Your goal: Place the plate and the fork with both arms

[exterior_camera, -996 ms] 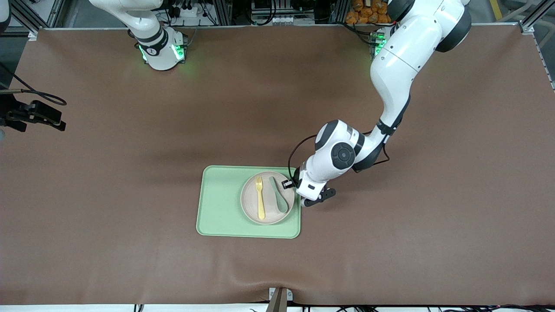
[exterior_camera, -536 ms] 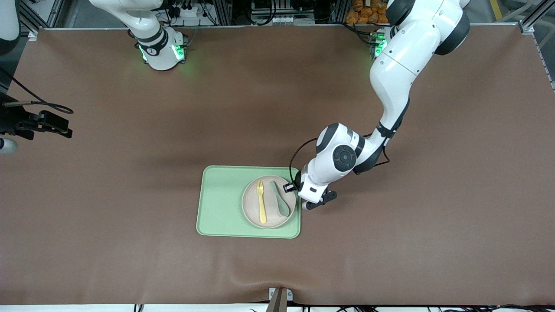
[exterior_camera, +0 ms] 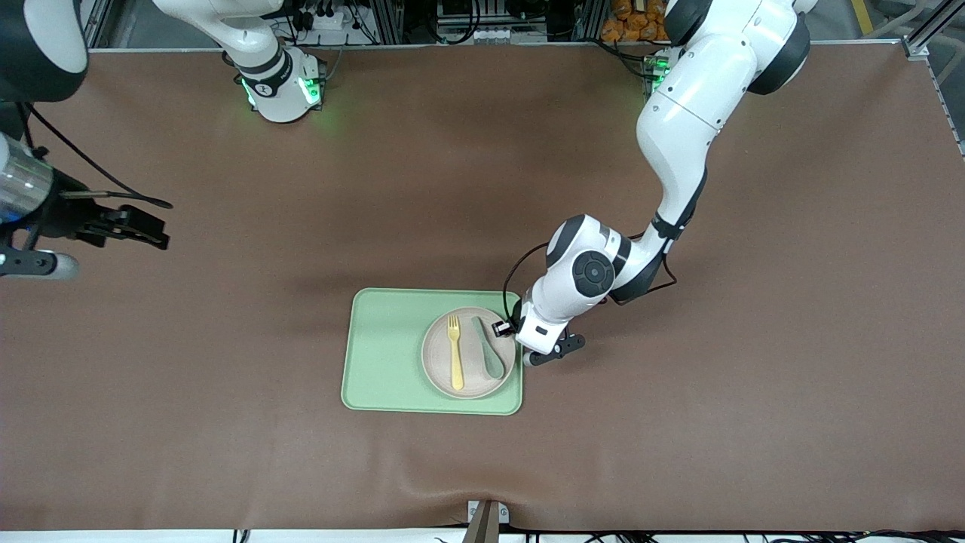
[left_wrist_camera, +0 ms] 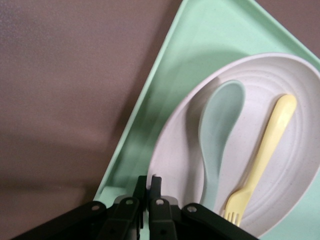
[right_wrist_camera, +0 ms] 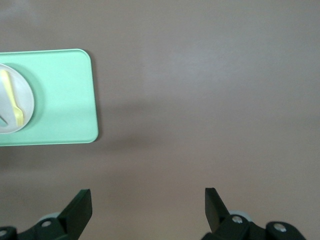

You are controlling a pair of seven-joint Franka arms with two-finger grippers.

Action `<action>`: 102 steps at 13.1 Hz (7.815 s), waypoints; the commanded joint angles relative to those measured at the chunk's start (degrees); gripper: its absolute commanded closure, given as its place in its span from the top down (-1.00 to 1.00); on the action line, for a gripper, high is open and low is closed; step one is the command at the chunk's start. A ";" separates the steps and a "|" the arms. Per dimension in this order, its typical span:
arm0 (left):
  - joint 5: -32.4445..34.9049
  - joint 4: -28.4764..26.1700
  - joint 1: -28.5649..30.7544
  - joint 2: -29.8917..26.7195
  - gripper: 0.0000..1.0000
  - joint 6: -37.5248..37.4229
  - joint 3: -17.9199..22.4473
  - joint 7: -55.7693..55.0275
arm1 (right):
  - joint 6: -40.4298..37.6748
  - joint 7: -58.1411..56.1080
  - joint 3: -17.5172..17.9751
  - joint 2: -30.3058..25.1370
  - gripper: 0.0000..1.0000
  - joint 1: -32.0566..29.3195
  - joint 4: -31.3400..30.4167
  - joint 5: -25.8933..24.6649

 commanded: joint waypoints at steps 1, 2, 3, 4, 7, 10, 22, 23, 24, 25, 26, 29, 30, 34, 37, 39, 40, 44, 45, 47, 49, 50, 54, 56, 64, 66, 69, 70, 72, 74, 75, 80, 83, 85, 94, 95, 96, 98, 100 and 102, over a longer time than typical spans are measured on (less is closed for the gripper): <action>-0.90 1.12 -0.69 0.67 0.78 0.62 0.84 0.34 | 0.15 2.55 -0.02 1.42 1.00 0.94 0.82 2.68; -0.38 1.11 -1.13 0.67 1.00 0.88 1.28 0.43 | 0.15 2.64 -0.02 1.69 1.00 1.99 0.82 2.68; -0.37 1.03 -1.22 0.58 1.00 0.97 1.28 0.34 | 0.41 2.73 -0.02 2.12 1.00 3.13 0.91 2.42; -0.37 1.03 -1.13 0.41 1.00 0.97 1.28 0.34 | 1.37 2.56 -0.02 2.48 1.00 4.54 1.00 2.33; -0.20 0.94 -0.78 -0.47 1.00 0.97 1.37 0.34 | 5.67 6.13 -0.02 4.84 1.00 9.37 1.00 2.41; 0.85 0.68 0.01 -2.23 1.00 0.53 1.28 0.52 | 15.59 8.62 -0.02 10.54 1.00 13.94 1.70 2.50; 1.38 -0.11 12.56 -17.24 1.00 -27.82 1.19 15.07 | 31.52 13.89 -0.28 36.48 0.61 27.04 17.26 0.67; 1.38 -0.46 14.32 -18.91 1.00 -31.25 1.19 17.89 | 32.48 13.89 -0.28 37.62 0.59 27.66 17.26 -0.65; 1.38 -0.64 15.99 -20.23 1.00 -34.42 1.19 20.53 | 32.93 13.89 -0.28 38.77 0.53 28.28 17.26 -2.14; 1.38 -0.73 17.23 -21.55 1.00 -37.06 1.19 23.17 | 33.37 13.89 -0.28 39.47 0.49 28.72 17.26 -3.02; 1.38 -0.82 18.37 -22.96 1.00 -39.61 1.28 24.85 | 34.07 13.98 -0.28 39.92 0.47 28.81 17.26 -3.29; 4.44 -0.73 21.36 -27.44 1.00 -45.24 1.19 27.66 | 39.07 14.33 -0.54 42.81 0.37 29.95 17.26 -3.47; 6.03 -0.64 22.15 -28.85 1.00 -46.65 1.19 29.59 | 40.30 14.33 -0.55 43.86 0.33 30.04 17.35 -3.56; 6.39 -0.56 24.80 -34.30 1.00 -49.92 1.02 38.04 | 43.21 14.68 -0.55 45.89 0.17 30.13 17.52 -4.00; 11.12 -0.12 24.71 -35.27 1.00 -49.92 0.14 38.57 | 45.23 14.86 -0.55 46.77 0.07 30.39 17.52 -4.00; 11.49 -0.29 24.80 -37.11 1.00 -50.00 -0.30 40.32 | 46.29 15.64 -0.55 47.56 0.04 30.48 17.61 -4.00; 11.49 -0.29 24.97 -37.82 1.00 -50.01 0.13 41.20 | 46.73 16.00 -0.55 47.83 0.01 30.65 17.61 -4.00; 11.49 -0.20 29.18 -41.86 1.00 -50.62 0.31 44.19 | 47.26 16.09 -0.72 48.71 -0.03 30.83 17.61 -4.09; 11.49 -0.20 30.41 -42.82 1.00 -51.32 0.23 45.07 | 47.26 16.00 -0.90 48.88 -0.09 30.92 17.61 -4.17; 11.40 -0.20 32.00 -45.55 1.00 -57.62 0.23 47.79 | 47.26 16.00 -1.16 48.97 -0.31 31.18 17.52 -4.18; 11.32 -0.47 32.27 -48.53 1.00 -61.68 0.57 47.80 | 47.26 16.09 -1.16 48.97 -0.36 31.27 17.52 -4.35; 11.32 -0.47 31.31 -49.68 1.00 -64.13 2.49 47.80 | 47.26 16.09 -1.16 49.06 -0.36 31.27 17.52 -4.44; 11.32 -0.47 21.19 -53.11 1.00 -66.69 14.11 48.07 | 46.91 18.88 -1.07 48.89 -1.00 31.27 17.70 -4.44; 10.62 -0.38 21.89 -52.94 1.00 -66.88 14.81 49.81 | 45.25 19.69 -1.07 48.10 -1.00 31.18 18.84 -4.26; 8.77 -0.20 23.57 -52.94 1.00 -67.76 15.87 57.82 | 34.18 18.20 2.96 41.68 -1.00 20.92 18.68 -0.67; 8.59 -0.20 23.48 -53.03 1.00 -67.76 15.61 58.17 | 34.51 18.02 10.14 41.15 -1.00 13.12 15.43 -0.92; 7.02 -0.46 23.66 -52.68 1.00 -66.88 15.78 58.17 | 37.40 17.06 12.81 41.15 -1.00 10.18 11.91 -2.50; 6.49 -0.47 23.65 -52.59 1.00 -66.79 15.78 58.17 | 37.59 17.06 12.90 41.15 -1.00 9.83 11.11 -3.03; 6.57 -0.47 23.48 -51.80 1.00 -64.43 15.78 58.17 | 37.76 16.53 13.25 41.15 -1.00 9.38 10.14 -3.47; 7.09 -0.56 22.78 -50.31 1.00 -62.58 15.52 56.86 | 39.95 16.44 13.25 41.15 -1.00 9.47 7.78 -3.82; 7.36 -0.73 22.51 -49.35 1.00 -62.05 15.34 55.99 | 40.14 16.44 13.25 40.98 -1.00 9.47 6.72 -4.35; 7.27 -3.02 22.69 -49.51 1.00 -58.98 14.46 55.10 | 40.67 16.44 13.25 40.27 0.30 9.30 5.04 -4.88; 7.27 -5.11 22.69 -50.91 1.00 -58.97 13.76 54.83 | 40.32 16.09 13.25 40.27 0.76 9.12 5.22 -4.97; 7.27 -5.48 22.69 -51.45 1.00 -59.58 13.67 54.83 | 40.23 16.18 13.17 40.10 0.87 8.95 5.83 -4.97; 9.65 -4.16 22.25 -51.01 1.00 -62.57 13.50 55.89 | 21.98 10.40 12.64 27.03 1.00 0.78 10.14 -5.05; 9.65 -4.16 22.25 -51.10 1.00 -62.66 13.32 55.89 | 17.86 10.29 12.55 24.74 1.00 0.08 10.31 -4.79; 9.65 -4.16 22.42 -51.10 1.00 -63.01 12.80 55.89 | 13.47 10.20 12.46 22.45 1.00 -0.63 11.45 -4.79; 9.65 -4.16 22.42 -51.10 1.00 -63.19 12.71 55.89 | 4.67 9.76 12.02 18.93 1.00 -2.21 13.91 -4.62; 9.65 -4.16 22.42 -51.10 1.00 -63.36 12.71 55.80 | 1.04 6.97 11.94 14.63 1.00 -3.53 14.18 -4.53; 9.56 -3.46 22.42 -51.10 1.00 -63.45 12.79 55.89 | -3.08 2.40 8.18 9.79 1.00 -4.06 13.75 -3.91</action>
